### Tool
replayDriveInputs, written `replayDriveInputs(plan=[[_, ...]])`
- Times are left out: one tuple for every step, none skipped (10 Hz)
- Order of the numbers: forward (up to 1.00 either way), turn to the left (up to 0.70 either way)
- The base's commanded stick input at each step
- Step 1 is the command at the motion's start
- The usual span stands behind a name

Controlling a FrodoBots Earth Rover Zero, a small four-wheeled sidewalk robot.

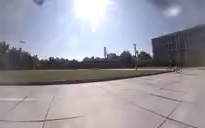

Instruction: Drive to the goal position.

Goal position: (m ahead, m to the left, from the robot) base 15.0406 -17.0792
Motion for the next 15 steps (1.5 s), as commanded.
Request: replayDriveInputs(plan=[[0.7, 0.0], [0.7, -0.01], [0.7, -0.2], [0.7, -0.31], [0.7, -0.31], [0.7, -0.31], [0.7, -0.31], [0.7, -0.31], [0.7, -0.31], [0.7, -0.31], [0.7, -0.31], [0.7, -0.31], [0.7, -0.31], [0.7, -0.31], [0.7, -0.31]])
